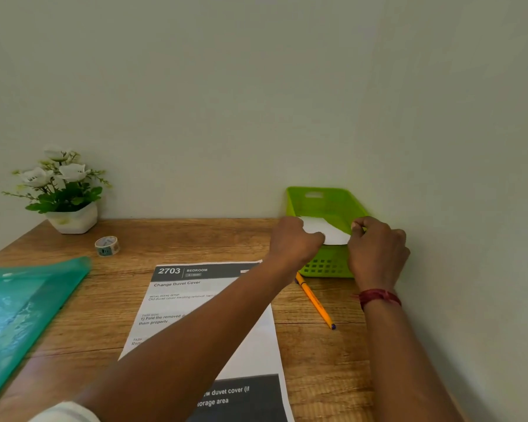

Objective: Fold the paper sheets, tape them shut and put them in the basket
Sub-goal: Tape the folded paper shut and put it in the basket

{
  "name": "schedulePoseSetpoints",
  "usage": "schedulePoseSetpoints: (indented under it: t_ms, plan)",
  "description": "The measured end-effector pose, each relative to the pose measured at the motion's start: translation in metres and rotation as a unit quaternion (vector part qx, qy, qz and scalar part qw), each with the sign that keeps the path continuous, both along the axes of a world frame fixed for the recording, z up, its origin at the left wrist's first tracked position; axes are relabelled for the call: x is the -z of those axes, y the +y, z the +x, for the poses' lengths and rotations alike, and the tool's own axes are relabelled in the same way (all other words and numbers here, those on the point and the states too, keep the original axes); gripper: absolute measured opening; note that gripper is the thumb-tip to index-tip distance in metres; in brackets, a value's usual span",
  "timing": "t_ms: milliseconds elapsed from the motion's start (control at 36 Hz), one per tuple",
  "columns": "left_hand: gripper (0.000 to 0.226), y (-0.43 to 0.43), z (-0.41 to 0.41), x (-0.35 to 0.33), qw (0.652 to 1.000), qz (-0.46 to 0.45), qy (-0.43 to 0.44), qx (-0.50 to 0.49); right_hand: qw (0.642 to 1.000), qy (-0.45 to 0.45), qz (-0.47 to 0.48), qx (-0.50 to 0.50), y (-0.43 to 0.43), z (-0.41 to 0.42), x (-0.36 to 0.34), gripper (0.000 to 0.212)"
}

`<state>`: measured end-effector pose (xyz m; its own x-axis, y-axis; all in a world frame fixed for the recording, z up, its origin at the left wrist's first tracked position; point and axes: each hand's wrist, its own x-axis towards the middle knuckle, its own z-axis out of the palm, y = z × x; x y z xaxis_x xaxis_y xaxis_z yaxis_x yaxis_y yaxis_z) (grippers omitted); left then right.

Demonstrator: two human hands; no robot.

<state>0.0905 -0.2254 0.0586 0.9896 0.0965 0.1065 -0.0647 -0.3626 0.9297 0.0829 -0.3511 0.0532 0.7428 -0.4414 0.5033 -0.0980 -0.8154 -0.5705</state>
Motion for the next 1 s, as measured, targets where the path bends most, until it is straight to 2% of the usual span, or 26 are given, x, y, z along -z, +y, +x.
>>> schedulePoseSetpoints:
  t_ms: [28,56,83,111,167,472,667,750,833,889,1000]
  plan:
    - [0.019,0.0,0.0,0.002,1.0,0.004,-0.01,-0.002,1.0,0.0,-0.001,0.0,0.0,0.001,0.001,0.024]
    - [0.019,0.001,-0.003,0.001,1.0,0.013,-0.017,0.001,1.0,-0.001,-0.001,0.0,-0.001,0.001,0.002,0.024]
    - [0.041,0.001,-0.004,0.002,0.999,0.022,-0.024,0.003,1.0,-0.001,-0.002,0.0,-0.001,0.002,0.002,0.023]
    - [0.053,0.001,-0.006,0.002,0.999,0.028,-0.03,0.001,1.0,-0.002,-0.002,0.0,-0.002,0.002,0.003,0.023]
    - [0.058,0.002,-0.007,0.003,0.998,0.036,-0.048,-0.002,1.0,-0.006,-0.004,0.004,-0.003,0.003,0.005,0.023]
    - [0.046,0.011,-0.011,0.012,0.992,0.086,-0.094,-0.009,0.998,-0.033,-0.023,0.04,-0.005,0.006,0.007,0.03]
    - [0.043,0.026,-0.02,0.012,0.981,0.129,-0.146,-0.005,0.993,-0.105,-0.053,0.03,0.002,0.007,0.007,0.03]
    - [0.046,0.035,-0.025,0.013,0.966,0.174,-0.193,-0.013,0.983,-0.166,-0.073,-0.012,0.018,0.004,0.009,0.027]
    - [0.053,0.048,-0.034,0.018,0.943,0.225,-0.244,-0.019,0.966,-0.21,-0.096,-0.115,0.04,-0.002,0.011,0.027]
    - [0.055,0.058,-0.04,0.021,0.93,0.247,-0.27,-0.018,0.952,-0.22,-0.114,-0.18,0.056,-0.008,0.013,0.026]
    - [0.05,0.08,-0.049,0.029,0.911,0.293,-0.29,-0.028,0.931,-0.211,-0.153,-0.258,0.081,-0.02,0.019,0.037]
